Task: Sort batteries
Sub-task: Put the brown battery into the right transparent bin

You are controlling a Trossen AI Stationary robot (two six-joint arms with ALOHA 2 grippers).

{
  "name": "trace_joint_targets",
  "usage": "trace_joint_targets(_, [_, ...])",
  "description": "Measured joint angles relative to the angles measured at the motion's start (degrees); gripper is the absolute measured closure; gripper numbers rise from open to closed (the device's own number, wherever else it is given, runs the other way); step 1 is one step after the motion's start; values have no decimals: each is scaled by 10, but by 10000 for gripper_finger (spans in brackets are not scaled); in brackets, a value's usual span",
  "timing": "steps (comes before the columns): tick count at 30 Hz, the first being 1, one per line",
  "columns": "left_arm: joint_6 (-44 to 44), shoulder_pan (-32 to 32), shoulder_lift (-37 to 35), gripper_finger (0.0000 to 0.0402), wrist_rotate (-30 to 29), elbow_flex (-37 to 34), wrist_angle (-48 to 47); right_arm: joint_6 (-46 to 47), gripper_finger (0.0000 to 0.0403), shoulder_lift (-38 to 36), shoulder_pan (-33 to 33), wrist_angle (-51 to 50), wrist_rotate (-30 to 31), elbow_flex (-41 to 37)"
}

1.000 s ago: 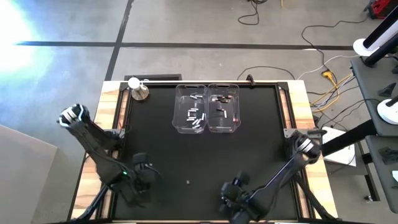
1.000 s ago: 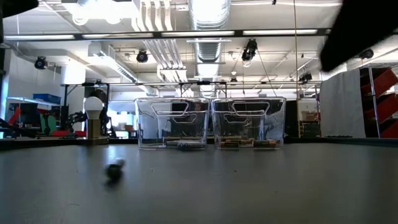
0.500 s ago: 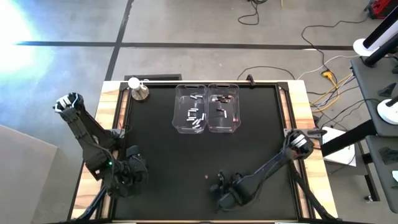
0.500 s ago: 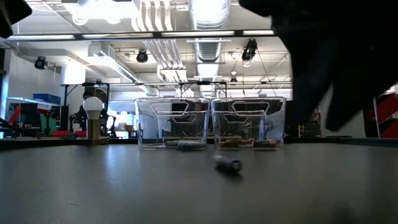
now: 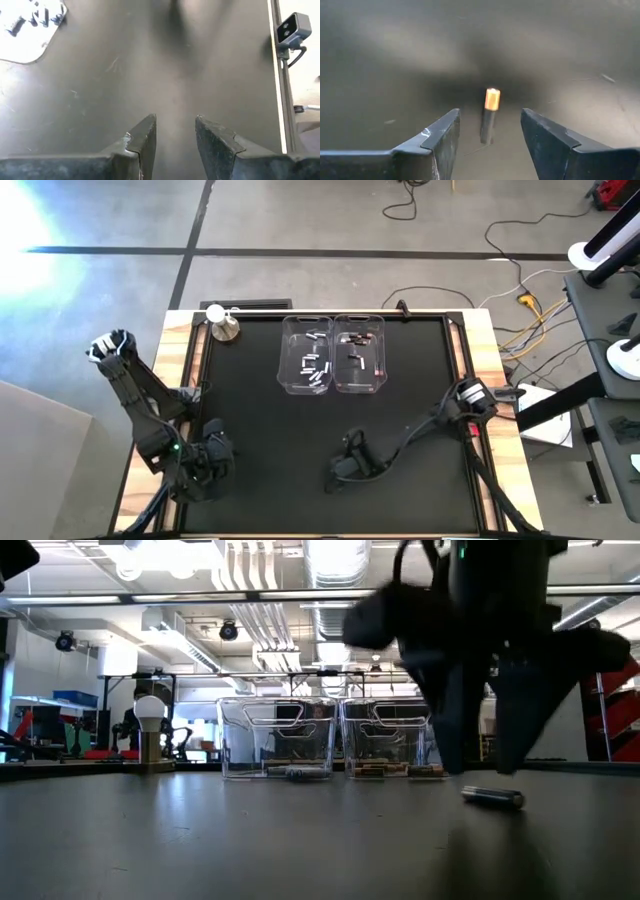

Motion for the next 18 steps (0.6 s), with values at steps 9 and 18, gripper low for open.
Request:
trace_joint_targets(9, [-49, -15, 28, 285, 0, 0, 13, -35, 199, -7, -30, 87, -85, -95])
trace_joint_targets(18, [-81, -17, 70, 285, 1, 0, 37, -49, 244, -6, -49, 125, -104, -138])
